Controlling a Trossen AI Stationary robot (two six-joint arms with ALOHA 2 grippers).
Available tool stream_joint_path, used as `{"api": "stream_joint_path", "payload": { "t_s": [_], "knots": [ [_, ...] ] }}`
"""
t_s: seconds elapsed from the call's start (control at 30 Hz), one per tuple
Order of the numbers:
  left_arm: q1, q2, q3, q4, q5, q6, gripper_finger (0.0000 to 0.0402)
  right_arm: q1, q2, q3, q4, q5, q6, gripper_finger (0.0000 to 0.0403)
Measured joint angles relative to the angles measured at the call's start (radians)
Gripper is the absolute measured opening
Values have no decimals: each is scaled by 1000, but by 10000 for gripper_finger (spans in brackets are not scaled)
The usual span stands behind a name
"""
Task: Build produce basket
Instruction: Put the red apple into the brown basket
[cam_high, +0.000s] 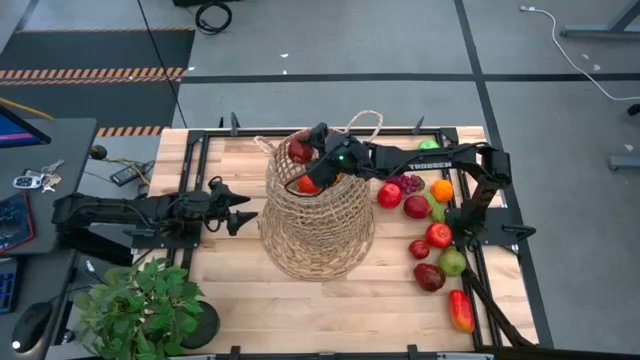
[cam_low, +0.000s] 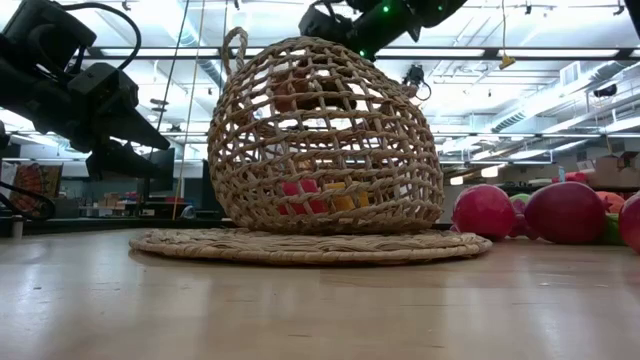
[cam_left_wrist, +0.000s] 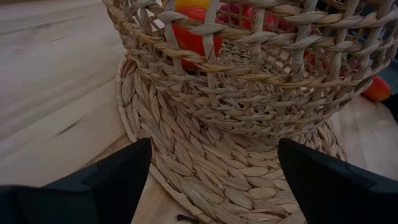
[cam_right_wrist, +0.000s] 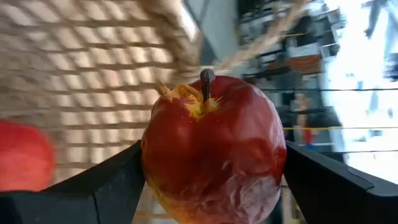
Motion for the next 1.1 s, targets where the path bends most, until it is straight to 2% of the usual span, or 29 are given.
{"api": "stream_joint_path", "payload": {
  "t_s": [0.2,0.4,0.83,1.1],
  "knots": [
    [0,0,0,0,0,0,357,-20,-2,0,-114,-151,124,357],
    [0,0,0,0,0,0,357,-27,-2,0,-170,-164,203,357],
    [0,0,0,0,0,0,357,-16,-2,0,-165,-176,280,357],
    [0,0,0,0,0,0,357,-17,7,0,-189,-174,527,360]
  ]
}}
